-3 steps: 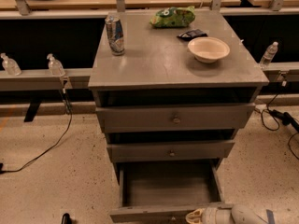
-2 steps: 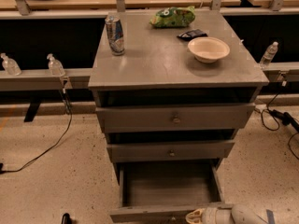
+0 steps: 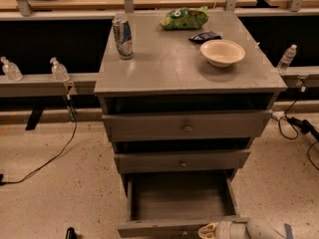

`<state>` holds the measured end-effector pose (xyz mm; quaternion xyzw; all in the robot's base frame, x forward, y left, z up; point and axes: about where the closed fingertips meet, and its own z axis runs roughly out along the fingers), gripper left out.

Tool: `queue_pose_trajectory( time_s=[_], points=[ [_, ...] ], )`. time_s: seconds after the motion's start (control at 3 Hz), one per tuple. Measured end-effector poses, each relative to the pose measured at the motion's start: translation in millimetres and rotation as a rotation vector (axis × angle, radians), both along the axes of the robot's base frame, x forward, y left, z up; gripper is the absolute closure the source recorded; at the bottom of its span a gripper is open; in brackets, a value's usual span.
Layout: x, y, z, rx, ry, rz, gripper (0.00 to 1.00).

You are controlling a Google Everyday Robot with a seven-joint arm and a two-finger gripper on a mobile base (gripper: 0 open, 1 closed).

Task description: Close bottom drawer

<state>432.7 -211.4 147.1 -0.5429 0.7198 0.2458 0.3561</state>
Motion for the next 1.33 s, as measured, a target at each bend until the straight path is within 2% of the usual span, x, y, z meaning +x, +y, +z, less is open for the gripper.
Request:
queue_pose_trajectory(
  time_s=[1.0,1.33],
  points=[
    [0.1,0.0,0.0,0.000,-0.001,0.000,0.99],
    [0.1,0.0,0.0,0.000,-0.001,0.000,0.78]
  ],
)
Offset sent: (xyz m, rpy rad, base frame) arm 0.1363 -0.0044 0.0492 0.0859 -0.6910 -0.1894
